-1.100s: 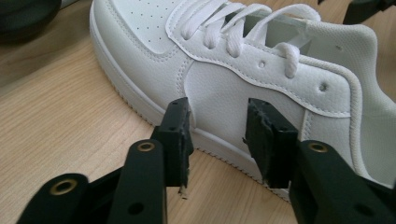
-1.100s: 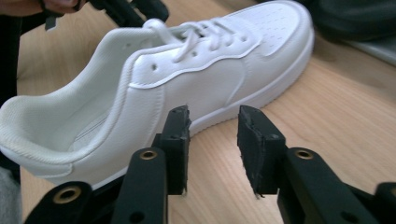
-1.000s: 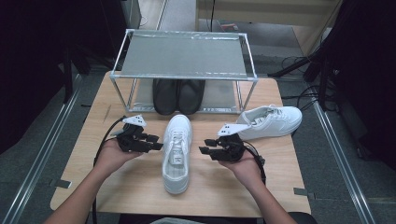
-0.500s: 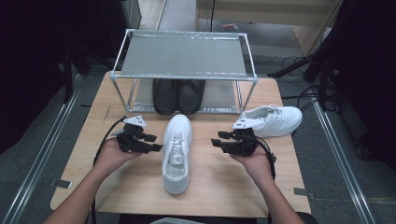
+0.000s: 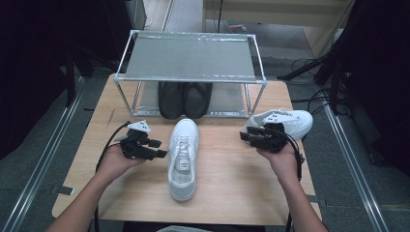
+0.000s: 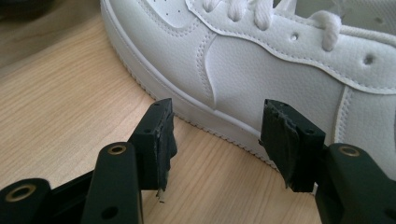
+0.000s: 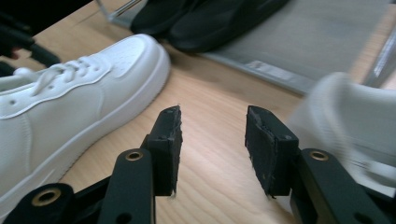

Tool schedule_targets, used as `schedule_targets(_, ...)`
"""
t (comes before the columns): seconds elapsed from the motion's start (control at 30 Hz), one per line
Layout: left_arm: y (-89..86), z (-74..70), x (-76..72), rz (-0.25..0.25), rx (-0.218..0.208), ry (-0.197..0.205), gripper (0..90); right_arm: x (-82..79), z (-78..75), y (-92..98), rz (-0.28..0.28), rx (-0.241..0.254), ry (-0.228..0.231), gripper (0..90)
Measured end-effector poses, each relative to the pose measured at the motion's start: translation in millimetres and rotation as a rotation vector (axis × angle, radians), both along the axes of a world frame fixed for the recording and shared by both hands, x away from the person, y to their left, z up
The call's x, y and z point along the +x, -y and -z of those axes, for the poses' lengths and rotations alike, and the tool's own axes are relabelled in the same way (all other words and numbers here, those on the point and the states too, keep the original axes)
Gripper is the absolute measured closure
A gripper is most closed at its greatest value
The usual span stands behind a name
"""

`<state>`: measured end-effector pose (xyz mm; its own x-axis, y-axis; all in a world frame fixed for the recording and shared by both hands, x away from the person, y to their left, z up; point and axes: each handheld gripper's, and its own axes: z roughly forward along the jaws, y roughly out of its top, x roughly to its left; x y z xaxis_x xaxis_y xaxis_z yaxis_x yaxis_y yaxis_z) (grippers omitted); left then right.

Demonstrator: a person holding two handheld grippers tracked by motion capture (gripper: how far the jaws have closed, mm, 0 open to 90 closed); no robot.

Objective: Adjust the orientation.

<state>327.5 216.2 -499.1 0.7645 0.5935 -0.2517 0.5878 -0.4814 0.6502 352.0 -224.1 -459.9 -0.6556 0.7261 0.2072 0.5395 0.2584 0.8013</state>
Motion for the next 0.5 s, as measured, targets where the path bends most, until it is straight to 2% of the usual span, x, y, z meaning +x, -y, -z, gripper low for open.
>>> schedule_targets(0.13, -2.2, 0.7, -3.0, 0.002, 0.001, -0.003, 44.5, 5.8, -5.8, 15.5, 0.046, 0.013, 0.02, 58.0)
schedule_targets(0.23, -5.1, 0.9, -5.3, -0.01, -0.004, -0.001, 44.3, 10.4, -7.5, 24.8, 0.076, 0.015, 0.017, 58.0)
schedule_targets(0.37, -9.0, 1.6, -8.3, -0.017, -0.004, -0.003, 44.2, 16.4, -5.7, 32.7, 0.104, -0.007, 0.002, 58.0)
schedule_targets(0.5, -11.6, 2.2, -10.7, -0.027, -0.004, -0.007, 44.0, 24.9, 1.9, 33.3, 0.104, -0.025, -0.035, 58.0)
